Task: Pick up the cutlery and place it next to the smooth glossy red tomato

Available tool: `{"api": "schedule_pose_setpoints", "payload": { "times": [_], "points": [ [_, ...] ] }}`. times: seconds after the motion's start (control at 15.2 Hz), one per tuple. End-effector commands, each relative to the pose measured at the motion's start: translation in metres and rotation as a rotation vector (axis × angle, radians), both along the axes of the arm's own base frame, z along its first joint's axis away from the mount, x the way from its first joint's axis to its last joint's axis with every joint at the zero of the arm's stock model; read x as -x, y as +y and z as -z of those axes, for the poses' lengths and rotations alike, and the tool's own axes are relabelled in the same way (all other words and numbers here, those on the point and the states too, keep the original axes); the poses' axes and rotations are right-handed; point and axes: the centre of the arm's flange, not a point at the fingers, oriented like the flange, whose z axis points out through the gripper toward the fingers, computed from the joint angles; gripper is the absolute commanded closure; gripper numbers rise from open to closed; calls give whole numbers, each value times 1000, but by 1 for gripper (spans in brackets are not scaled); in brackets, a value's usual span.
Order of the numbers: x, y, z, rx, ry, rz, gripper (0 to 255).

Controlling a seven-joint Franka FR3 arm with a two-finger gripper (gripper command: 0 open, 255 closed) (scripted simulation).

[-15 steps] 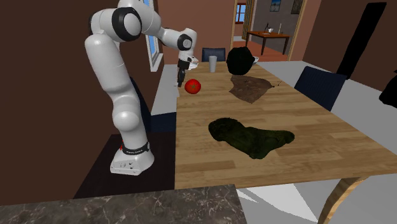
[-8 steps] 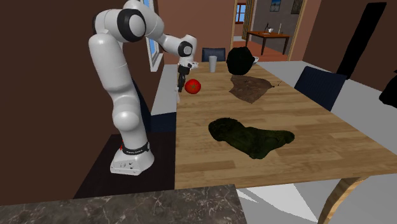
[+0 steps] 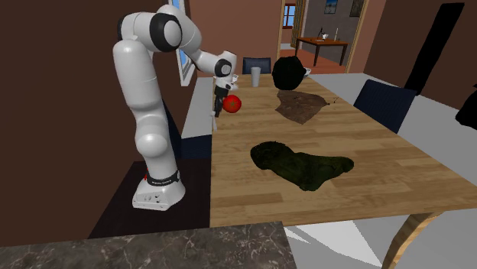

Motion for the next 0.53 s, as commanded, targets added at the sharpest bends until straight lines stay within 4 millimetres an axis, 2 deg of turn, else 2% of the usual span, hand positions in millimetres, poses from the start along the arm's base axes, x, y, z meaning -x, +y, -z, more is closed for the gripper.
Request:
{"api": "schedule_pose_setpoints", "payload": {
  "times": [0.0,0.07,0.46],
  "points": [
    [0,0,11,0,0,0,255],
    [0,0,18,0,0,0,255],
    [0,0,18,0,0,0,255]
  ]
}}
